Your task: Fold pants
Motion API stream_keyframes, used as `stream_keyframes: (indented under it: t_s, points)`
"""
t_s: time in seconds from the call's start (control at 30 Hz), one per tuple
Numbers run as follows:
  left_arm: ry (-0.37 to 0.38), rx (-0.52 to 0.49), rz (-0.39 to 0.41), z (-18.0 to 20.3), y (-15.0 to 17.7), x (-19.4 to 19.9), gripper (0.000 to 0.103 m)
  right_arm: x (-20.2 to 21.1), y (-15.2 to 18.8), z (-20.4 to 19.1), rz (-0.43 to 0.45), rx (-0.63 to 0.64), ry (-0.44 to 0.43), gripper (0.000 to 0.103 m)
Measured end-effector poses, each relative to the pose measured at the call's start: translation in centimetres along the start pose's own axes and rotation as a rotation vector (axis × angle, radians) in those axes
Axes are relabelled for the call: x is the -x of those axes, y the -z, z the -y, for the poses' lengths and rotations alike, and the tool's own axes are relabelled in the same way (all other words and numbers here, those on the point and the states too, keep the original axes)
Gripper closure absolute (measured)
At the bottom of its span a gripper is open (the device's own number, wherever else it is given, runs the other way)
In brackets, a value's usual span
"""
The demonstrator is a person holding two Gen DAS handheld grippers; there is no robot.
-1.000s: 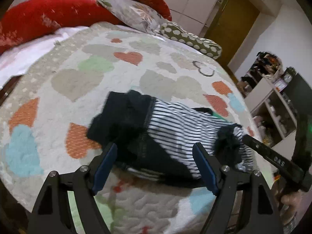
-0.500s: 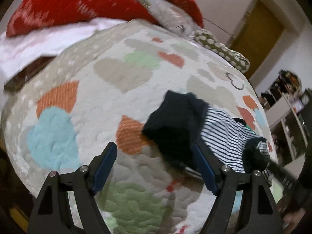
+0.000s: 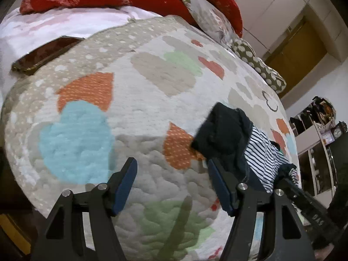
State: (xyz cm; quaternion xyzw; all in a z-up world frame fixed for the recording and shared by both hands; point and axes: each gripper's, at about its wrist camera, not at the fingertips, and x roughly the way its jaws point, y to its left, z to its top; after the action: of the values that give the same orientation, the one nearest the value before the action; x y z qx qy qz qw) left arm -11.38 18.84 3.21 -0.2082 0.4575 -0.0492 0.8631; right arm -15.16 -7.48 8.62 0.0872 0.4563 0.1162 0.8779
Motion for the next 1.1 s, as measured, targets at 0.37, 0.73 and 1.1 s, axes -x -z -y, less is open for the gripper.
stream_keyframes:
  t_s: [0.37, 0.73, 1.1]
  points:
    - [0.028, 0.066, 0.057, -3.9, -0.1, 2.8, 0.036, -5.1, -6.2, -9.0, -0.138, 0.159, -0.04, 0.038]
    - [0.076, 0.084, 0.039, -4.6, 0.7, 2.4, 0.035, -14.2, -8.2, -13.3, -0.348, 0.19, 0.151, 0.025]
    - [0.144, 0.074, 0.017, -3.6, 1.3, 2.2, 0.028, -11.8, -8.1, -11.3, -0.307, 0.208, 0.139, 0.073]
